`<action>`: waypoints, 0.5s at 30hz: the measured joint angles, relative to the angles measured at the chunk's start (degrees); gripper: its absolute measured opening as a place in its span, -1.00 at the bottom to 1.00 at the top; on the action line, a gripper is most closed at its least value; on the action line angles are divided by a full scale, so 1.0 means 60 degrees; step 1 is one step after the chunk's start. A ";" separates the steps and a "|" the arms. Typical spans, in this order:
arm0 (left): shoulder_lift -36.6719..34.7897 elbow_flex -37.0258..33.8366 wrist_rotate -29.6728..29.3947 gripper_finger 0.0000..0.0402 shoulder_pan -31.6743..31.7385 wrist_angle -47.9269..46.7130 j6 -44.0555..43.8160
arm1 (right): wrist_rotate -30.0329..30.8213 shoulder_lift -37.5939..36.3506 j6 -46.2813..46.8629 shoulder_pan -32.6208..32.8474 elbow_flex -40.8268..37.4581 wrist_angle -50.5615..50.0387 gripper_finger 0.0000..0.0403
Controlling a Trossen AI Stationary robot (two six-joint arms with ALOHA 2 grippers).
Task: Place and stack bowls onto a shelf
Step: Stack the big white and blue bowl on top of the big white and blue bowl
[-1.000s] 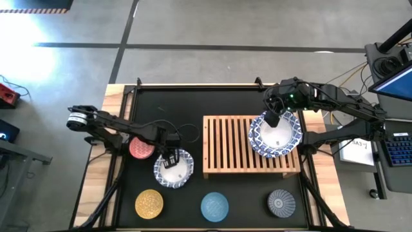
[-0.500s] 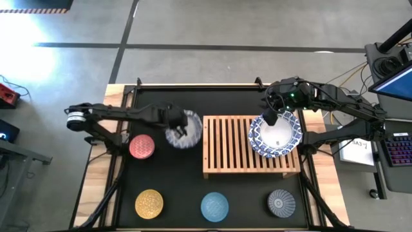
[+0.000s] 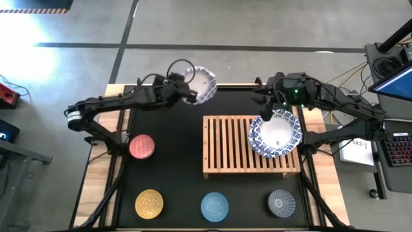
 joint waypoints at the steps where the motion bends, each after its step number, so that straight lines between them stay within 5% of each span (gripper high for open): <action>1: 0.0000 0.0138 0.0247 -1.00 -0.0017 0.0378 0.0200 | 0.0004 0.0004 -0.0004 0.0000 0.0000 0.0140 -0.23; 9: 0.0003 0.0097 0.2470 -1.00 -0.0172 0.3337 0.1065 | 0.0009 0.0009 -0.0317 0.0000 -0.0004 0.0654 -0.08; 15: 0.0404 0.0090 0.2604 -1.00 -0.0276 0.4069 0.1076 | 0.0015 0.0121 -0.2364 -0.0004 -0.0004 0.0767 0.00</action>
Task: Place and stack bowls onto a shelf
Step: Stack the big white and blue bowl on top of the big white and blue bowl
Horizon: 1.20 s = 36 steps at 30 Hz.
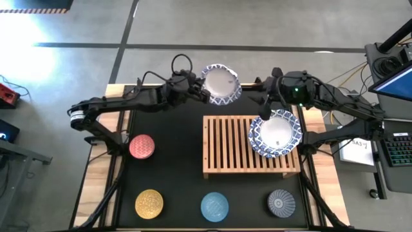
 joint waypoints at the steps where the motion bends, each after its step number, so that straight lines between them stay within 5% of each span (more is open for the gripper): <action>1: 0.0080 0.0000 0.0001 -1.00 -0.0014 0.0162 0.0011 | 0.0006 0.0009 -0.0230 0.0003 0.0000 0.0030 0.01; 8: 0.0792 0.0011 0.0261 -1.00 -0.0050 0.2398 0.0328 | 0.0729 0.0283 -0.0252 0.0004 0.0000 0.1088 0.01; 16: 0.1310 0.0015 0.0473 -1.00 -0.0050 0.3763 0.0795 | 0.3622 0.0696 -0.1847 0.0000 0.0000 0.1856 0.01; 25: 0.1418 0.0015 0.0488 -1.00 -0.0163 0.4507 0.1605 | 0.3998 0.1248 -0.1873 -0.0029 0.0000 0.1938 -0.03; 36: 0.1418 0.0015 0.0484 -0.97 -0.0174 0.4115 0.1611 | 0.4290 0.1424 -0.1873 -0.0051 0.0000 0.1866 -0.72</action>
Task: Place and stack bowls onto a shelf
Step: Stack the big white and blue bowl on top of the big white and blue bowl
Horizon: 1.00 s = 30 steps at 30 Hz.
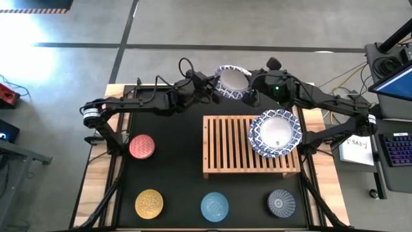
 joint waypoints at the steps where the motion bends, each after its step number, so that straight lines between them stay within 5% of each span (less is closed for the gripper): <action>1: 0.0000 0.0000 0.0005 -0.97 -0.0005 -0.0043 -0.0003 | 0.0012 -0.0031 0.0000 0.0000 0.0000 0.0013 -0.81; 10: 0.0011 0.0000 0.0241 -0.77 -0.0007 -0.0048 0.0030 | -0.0038 -0.0306 0.0088 0.0004 0.0000 -0.0172 -0.95; 17: 0.0015 0.0000 0.2335 -0.51 0.0007 0.0380 0.0032 | -0.0065 -0.0307 0.0135 0.0011 0.0000 -0.0260 -0.96; 30: -0.0244 0.0000 0.2459 -0.29 0.0018 0.0843 0.0457 | 0.1040 -0.0719 0.1196 -0.0389 0.0000 -0.1651 -0.96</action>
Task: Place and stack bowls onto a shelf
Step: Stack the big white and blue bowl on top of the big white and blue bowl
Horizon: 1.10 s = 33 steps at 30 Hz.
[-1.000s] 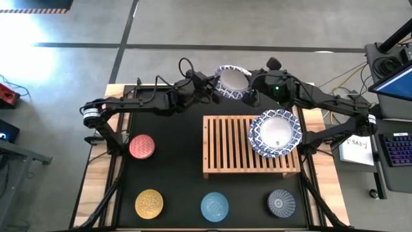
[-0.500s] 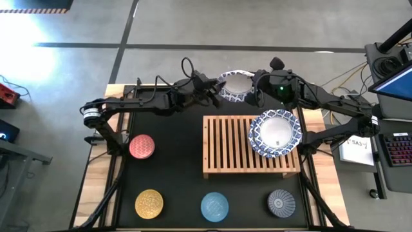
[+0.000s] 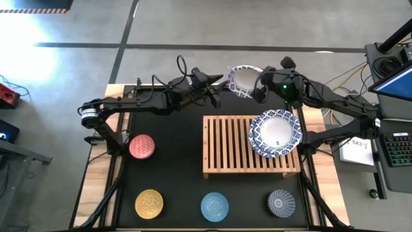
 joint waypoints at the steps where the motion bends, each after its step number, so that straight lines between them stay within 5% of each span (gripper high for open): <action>1: -0.0007 0.0000 -0.0052 -0.28 0.0000 0.0006 0.0078 | -0.0005 -0.0044 0.0254 -0.0039 0.0000 -0.0174 -0.96; 14: -0.0018 0.0000 -0.2090 -0.28 0.0016 -0.1768 0.0726 | -0.1814 -0.0663 0.4370 -0.0103 0.0954 -0.2188 -0.96; 24: -0.0018 0.0000 -0.2157 -0.28 0.0168 -0.2377 0.0657 | -0.5548 -0.0523 0.8335 -0.0099 0.1849 -0.4897 -0.96; 33: -0.0022 0.0000 -0.2153 -0.28 0.0175 -0.2436 0.0646 | -0.6124 -0.0524 0.9632 -0.0096 0.2025 -0.7956 -0.96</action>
